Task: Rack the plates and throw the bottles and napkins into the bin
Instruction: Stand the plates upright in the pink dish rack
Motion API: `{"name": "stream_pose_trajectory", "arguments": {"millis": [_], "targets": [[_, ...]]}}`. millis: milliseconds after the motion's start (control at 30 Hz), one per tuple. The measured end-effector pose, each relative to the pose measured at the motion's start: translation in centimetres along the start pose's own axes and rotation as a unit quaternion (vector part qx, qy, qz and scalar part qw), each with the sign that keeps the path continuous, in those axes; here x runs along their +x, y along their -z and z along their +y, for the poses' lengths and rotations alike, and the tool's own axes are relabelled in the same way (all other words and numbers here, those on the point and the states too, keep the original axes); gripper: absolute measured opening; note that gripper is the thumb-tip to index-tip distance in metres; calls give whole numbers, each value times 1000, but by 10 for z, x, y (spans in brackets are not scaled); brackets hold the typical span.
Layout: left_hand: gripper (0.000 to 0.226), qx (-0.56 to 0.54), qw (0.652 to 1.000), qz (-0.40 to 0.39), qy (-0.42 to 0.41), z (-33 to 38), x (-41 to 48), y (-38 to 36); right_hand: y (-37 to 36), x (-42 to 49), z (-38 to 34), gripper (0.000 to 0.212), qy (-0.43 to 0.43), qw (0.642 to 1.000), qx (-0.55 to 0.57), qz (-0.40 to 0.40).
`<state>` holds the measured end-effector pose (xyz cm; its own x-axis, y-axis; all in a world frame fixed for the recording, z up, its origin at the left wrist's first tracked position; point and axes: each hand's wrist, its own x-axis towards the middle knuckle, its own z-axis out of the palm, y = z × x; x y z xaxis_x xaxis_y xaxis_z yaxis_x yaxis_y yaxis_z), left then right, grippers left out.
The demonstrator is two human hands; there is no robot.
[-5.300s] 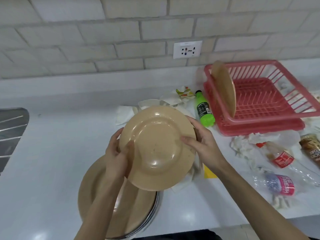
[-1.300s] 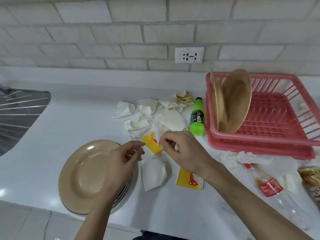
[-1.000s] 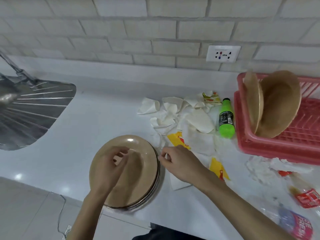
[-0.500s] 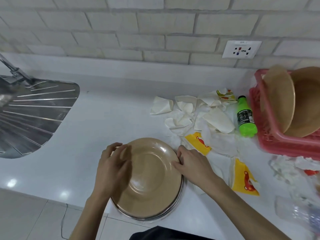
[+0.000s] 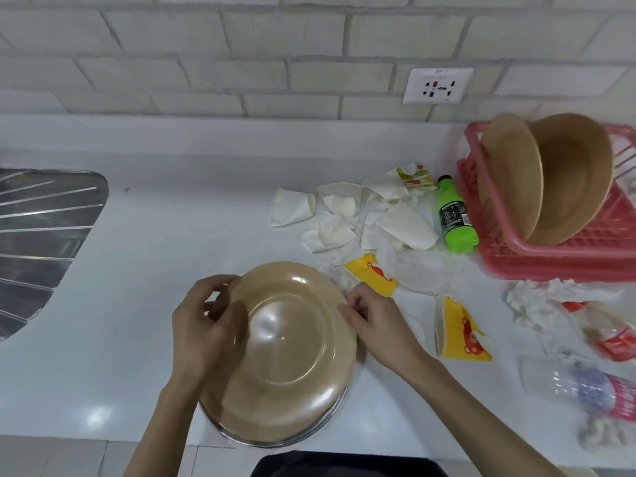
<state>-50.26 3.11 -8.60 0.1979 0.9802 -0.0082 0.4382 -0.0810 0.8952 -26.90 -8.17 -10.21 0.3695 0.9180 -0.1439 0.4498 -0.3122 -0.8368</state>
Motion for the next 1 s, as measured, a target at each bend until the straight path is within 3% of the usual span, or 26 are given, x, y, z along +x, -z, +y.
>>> {"name": "stream_pose_trajectory", "arguments": {"millis": [167, 300, 400, 500, 633, 700, 800, 1000], "targets": [[40, -30, 999, -16, -34, 33, -5, -19, 29, -18, 2, 17, -52, 984, 157, 71], [28, -85, 995, -55, 17, 64, -24, -52, 71, -43, 7, 16, -64, 962, 233, 127], [25, -108, 992, -55, 37, 81, -49, -86, 116, -76, 16, 12, -54, 938, 333, 83], [22, -179, 981, -42, 57, 95, -82, -127, 160, -116, 30, 38, -33, 906, 422, 13], [22, -220, 973, -36, 63, 111, -136, -191, 208, -165, 48, 46, -42, 930, 364, -19], [23, -227, 971, -38, 68, 115, -163, -221, 233, -182, 52, 29, -29, 950, 311, 10], [29, -212, 973, -75, 44, 129, -196, -259, 272, -196, 60, 21, 9, 971, 230, 55], [38, -155, 979, -132, -19, 168, -226, -314, 335, -211, 66, 32, 74, 985, 106, 111]]}}
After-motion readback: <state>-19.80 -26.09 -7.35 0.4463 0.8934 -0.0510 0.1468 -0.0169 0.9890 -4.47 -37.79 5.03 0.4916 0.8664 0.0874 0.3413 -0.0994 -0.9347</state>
